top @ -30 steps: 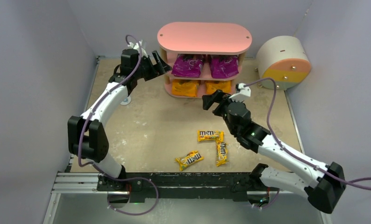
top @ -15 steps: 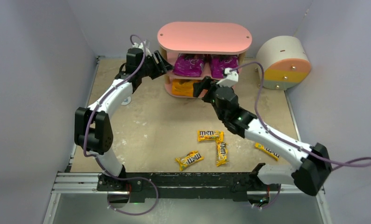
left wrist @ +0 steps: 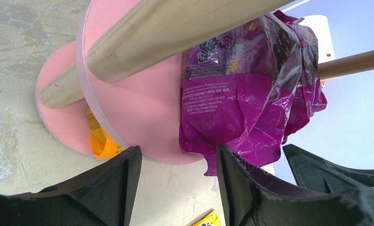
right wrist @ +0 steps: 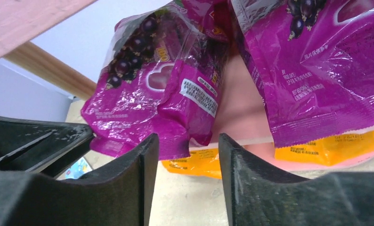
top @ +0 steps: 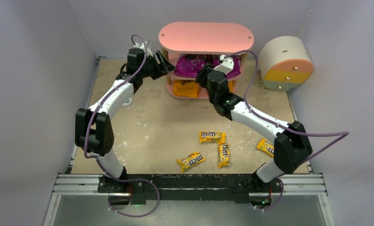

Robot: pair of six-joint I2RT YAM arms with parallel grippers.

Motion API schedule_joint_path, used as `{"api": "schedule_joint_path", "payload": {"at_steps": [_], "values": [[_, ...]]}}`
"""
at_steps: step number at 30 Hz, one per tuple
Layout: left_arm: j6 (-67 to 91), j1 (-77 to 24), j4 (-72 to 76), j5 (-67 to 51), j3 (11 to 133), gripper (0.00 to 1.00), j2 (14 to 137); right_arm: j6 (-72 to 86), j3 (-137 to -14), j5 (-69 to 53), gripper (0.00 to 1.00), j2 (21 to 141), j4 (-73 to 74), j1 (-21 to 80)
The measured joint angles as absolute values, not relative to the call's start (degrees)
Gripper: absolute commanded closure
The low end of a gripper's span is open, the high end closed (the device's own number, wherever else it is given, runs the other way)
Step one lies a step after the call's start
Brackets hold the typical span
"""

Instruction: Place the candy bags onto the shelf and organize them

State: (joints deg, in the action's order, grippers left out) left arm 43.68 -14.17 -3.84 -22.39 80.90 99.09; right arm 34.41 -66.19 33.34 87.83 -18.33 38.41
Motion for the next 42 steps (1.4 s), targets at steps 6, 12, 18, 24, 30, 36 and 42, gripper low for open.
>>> {"api": "schedule_joint_path", "payload": {"at_steps": [6, 12, 18, 24, 30, 36, 42], "values": [[43.66, -14.17, -3.46, -22.57, 80.9, 0.39, 98.94, 34.59, -67.37, 32.75, 0.63, 90.74, -18.81, 37.39], [43.7, -15.2, 2.63, -24.51, 81.36, 0.39, 98.37, 35.66, -68.53, 30.7, 0.87, 92.97, -19.44, 36.75], [43.24, -15.99, 3.7, -24.67, 82.26, 0.44, 98.41, 36.75, -68.34, 30.11, 1.0, 92.92, -20.18, 36.69], [42.15, -17.23, 3.2, -23.62, 83.15, 0.58, 100.64, 37.76, -65.82, 28.86, 1.0, 91.72, -21.63, 36.56], [41.25, -17.76, 0.27, -20.01, 83.4, 0.64, 101.21, 37.06, -60.58, 25.45, 1.0, 88.88, -26.13, 35.86], [41.1, -18.52, -1.39, -16.36, 83.57, 0.66, 101.32, 35.7, -54.15, 18.72, 1.0, 85.67, -30.92, 34.13], [40.99, -18.52, -2.76, -13.72, 83.57, 0.67, 101.32, 34.63, -50.11, 15.53, 1.0, 84.68, -29.76, 32.32]]}}
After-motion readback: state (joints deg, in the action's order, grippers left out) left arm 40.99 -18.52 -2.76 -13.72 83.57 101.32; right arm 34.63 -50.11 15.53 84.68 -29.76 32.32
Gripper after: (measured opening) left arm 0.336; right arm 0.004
